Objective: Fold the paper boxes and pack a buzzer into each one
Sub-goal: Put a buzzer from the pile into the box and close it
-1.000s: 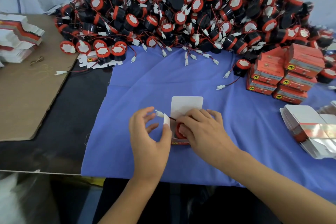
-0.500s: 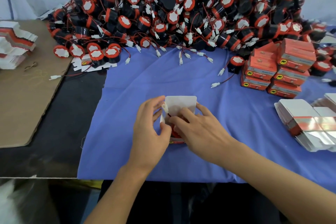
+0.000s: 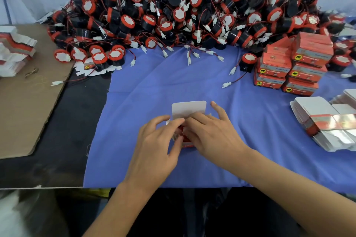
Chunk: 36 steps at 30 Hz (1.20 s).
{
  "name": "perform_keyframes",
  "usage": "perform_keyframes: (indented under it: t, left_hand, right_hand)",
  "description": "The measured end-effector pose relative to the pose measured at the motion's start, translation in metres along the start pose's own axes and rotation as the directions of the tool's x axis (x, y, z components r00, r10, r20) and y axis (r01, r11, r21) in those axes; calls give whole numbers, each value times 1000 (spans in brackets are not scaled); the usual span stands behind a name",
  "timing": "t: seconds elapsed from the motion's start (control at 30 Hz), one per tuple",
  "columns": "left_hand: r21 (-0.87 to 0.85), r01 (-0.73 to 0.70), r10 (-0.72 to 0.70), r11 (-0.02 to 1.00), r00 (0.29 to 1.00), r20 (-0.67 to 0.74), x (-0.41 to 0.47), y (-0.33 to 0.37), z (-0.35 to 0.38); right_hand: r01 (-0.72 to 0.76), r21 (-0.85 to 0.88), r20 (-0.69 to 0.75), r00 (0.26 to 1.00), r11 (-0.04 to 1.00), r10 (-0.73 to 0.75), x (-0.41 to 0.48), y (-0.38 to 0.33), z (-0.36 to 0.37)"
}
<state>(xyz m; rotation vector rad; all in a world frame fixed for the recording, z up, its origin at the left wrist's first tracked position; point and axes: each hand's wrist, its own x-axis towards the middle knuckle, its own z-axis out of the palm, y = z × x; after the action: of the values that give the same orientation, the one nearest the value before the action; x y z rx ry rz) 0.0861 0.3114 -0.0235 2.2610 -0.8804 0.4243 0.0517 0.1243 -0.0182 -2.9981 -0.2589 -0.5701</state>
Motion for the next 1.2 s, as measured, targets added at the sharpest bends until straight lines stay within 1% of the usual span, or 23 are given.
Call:
perform_keyframes:
  t: [0.1,0.2,0.27,0.3,0.33,0.37,0.43,0.5,0.53,0.57,0.6,0.63,0.67,0.7,0.77,0.8,0.87,0.93,1.0,1.03,1.13,1.17,1.2]
  left_hand:
    - [129,36,-42,991,998,50,5,6,-4]
    - [198,93,-117,976,986,116,15,12,-5]
    - [195,110,-138,975,981,136,17,16,-5]
    - [193,115,-142,974,981,130,16,15,-5]
    - [181,126,-150,975,981,122,15,14,-5]
    - [167,143,-163,976,980,113,14,11,-5]
    - [136,151,-167,979,979,116,10,8,-5]
    - [128,135,-151,983,980,131,6,9,-4]
    - [121,134,-150,984,980,134,5,10,-3]
    - [94,152,-164,984,976,141,5,12,-1]
    - [50,194,-200,980,970,140,4,12,3]
    - [-27,267,-263,963,960,100,4,13,5]
    - [-161,367,-358,916,930,84,5,14,7]
    - [-299,456,-458,838,886,68,6,16,9]
    - [-605,568,-649,558,753,109,5,17,14]
    - [-692,588,-716,420,683,145,6,19,17]
    - [-748,616,-774,247,590,231,10,22,23]
    - [-746,640,-788,181,549,279,17,23,29]
    - [-726,652,-793,219,552,257,20,24,35]
    - [-702,656,-788,278,573,224,20,25,36]
    - [-607,608,-709,512,698,100,11,25,32]
    - [-603,562,-666,566,743,69,5,24,31]
    - [-618,522,-627,588,777,60,1,23,29]
  right_hand:
    - [-15,29,31,999,999,14,-1,-1,1]
    - [-18,94,-67,997,995,24,-4,-2,3]
    - [-63,187,-156,983,980,93,-7,-4,6]
    - [-129,261,-163,971,957,175,-8,-4,7]
    - [-223,358,-128,950,907,284,-10,-4,7]
    - [-321,476,-55,918,819,392,-11,-4,6]
    - [-480,679,121,819,555,560,-14,-7,6]
    - [-542,780,254,731,313,633,-17,-9,9]
    - [-547,797,280,711,258,645,-19,-10,11]
    - [-546,802,286,706,241,648,-19,-12,12]
    - [-545,805,288,705,235,648,-19,-13,14]
    - [-542,810,289,702,225,651,-19,-14,15]
    - [-538,816,292,698,210,653,-19,-16,15]
    - [-533,823,295,697,197,654,-19,-17,16]
    - [-525,828,286,697,196,658,-20,-18,17]
    - [-524,828,279,694,199,664,-20,-19,17]
    - [-521,827,262,689,210,676,-22,-19,17]
    - [-528,814,247,691,241,680,-25,-19,18]
    - [-526,806,230,701,272,675,-28,-21,19]
    - [-516,806,216,711,288,669,-29,-23,19]
    - [-461,835,175,741,300,649,-29,-25,20]
    - [-429,858,159,746,284,646,-28,-24,21]
    - [-393,879,138,750,268,647,-28,-22,22]
